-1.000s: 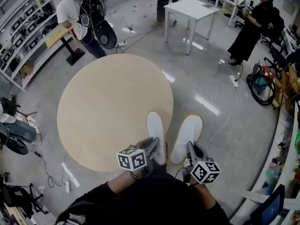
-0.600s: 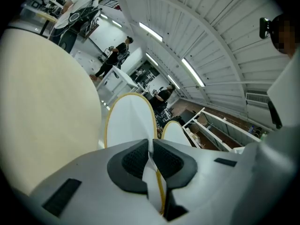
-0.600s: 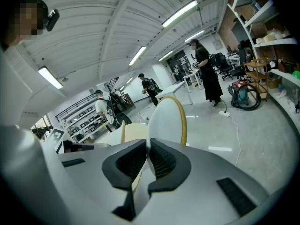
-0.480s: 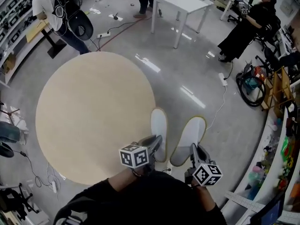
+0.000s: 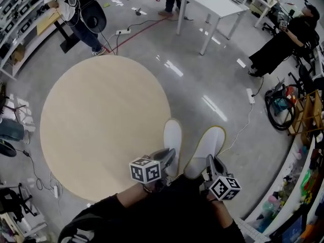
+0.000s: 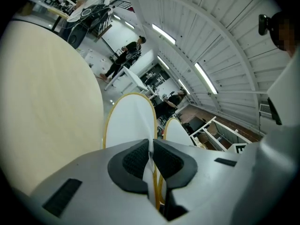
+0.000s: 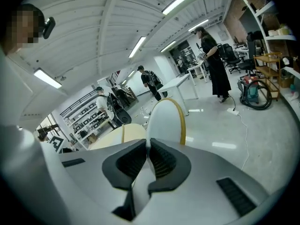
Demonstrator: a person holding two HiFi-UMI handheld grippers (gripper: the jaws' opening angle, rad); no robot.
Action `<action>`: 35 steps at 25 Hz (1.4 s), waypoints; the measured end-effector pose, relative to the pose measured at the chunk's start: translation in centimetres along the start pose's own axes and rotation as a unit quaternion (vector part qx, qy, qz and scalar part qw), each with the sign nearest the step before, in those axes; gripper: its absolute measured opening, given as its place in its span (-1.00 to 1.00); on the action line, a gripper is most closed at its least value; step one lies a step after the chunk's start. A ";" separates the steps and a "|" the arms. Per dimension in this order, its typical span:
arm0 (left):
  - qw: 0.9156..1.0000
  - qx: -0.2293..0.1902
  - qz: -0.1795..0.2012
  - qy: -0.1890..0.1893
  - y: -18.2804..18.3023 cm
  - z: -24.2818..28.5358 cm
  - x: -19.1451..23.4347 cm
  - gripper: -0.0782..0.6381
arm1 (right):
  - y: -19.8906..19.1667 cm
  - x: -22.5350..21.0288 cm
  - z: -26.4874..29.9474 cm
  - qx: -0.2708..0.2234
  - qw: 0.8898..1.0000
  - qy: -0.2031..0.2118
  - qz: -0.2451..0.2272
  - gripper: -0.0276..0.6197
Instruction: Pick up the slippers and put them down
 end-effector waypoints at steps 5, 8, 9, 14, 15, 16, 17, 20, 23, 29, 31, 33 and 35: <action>0.997 -0.036 -0.033 0.053 2.7 1.7 1.6 -0.69 | 1.4 -1.7 4.8 0.040 0.998 0.055 0.000 -0.81; 0.993 -0.062 -0.045 0.090 5.0 1.6 2.5 -0.69 | 2.2 -1.5 8.3 0.061 0.993 0.098 0.008 -0.81; 0.991 -0.071 -0.048 0.099 5.5 1.9 2.1 -0.69 | 2.9 -1.8 9.1 0.068 0.991 0.112 0.006 -0.81; 0.985 -0.101 -0.052 0.131 7.0 5.0 -0.4 -0.69 | 6.7 -5.4 10.3 0.070 0.985 0.157 -0.007 -0.81; 0.983 -0.106 -0.057 0.135 7.3 5.6 -0.8 -0.69 | 7.6 -6.2 10.3 0.068 0.985 0.160 -0.004 -0.81; 0.982 -0.111 -0.058 0.139 7.4 6.2 -1.4 -0.69 | 8.3 -7.1 10.3 0.068 0.984 0.164 -0.003 -0.81; 0.981 -0.116 -0.058 0.143 7.4 6.9 -1.9 -0.69 | 8.9 -8.1 10.4 0.069 0.983 0.168 -0.003 -0.81; 0.975 -0.128 -0.072 0.165 7.6 8.6 -2.5 -0.69 | 10.0 -10.3 11.2 0.079 0.980 0.185 0.002 -0.81; 0.965 -0.149 -0.091 0.194 7.7 8.0 -1.8 -0.69 | 10.5 -10.4 12.3 0.101 0.973 0.207 -0.002 -0.81; 0.941 -0.180 -0.145 0.246 8.1 6.2 2.4 -0.69 | 9.3 -8.4 17.2 0.164 0.955 0.246 -0.015 -0.81; 0.936 -0.185 -0.159 0.256 8.6 6.0 4.8 -0.69 | 8.7 -7.1 19.7 0.183 0.949 0.255 -0.026 -0.81; 0.931 -0.187 -0.170 0.262 9.4 5.8 7.4 -0.69 | 8.0 -5.6 22.4 0.202 0.943 0.261 -0.037 -0.81; 0.929 -0.189 -0.176 0.264 10.6 5.6 9.4 -0.69 | 7.9 -4.1 24.9 0.220 0.936 0.270 -0.052 -0.81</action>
Point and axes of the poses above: the fingertips, and each gripper's own axes: z forward along the fingers, x to its left, y out of its top, the point moved 2 cm from there along -z, backward along the fingers, and after that the axes turned 15 degrees about y, right-handed, at the moved point
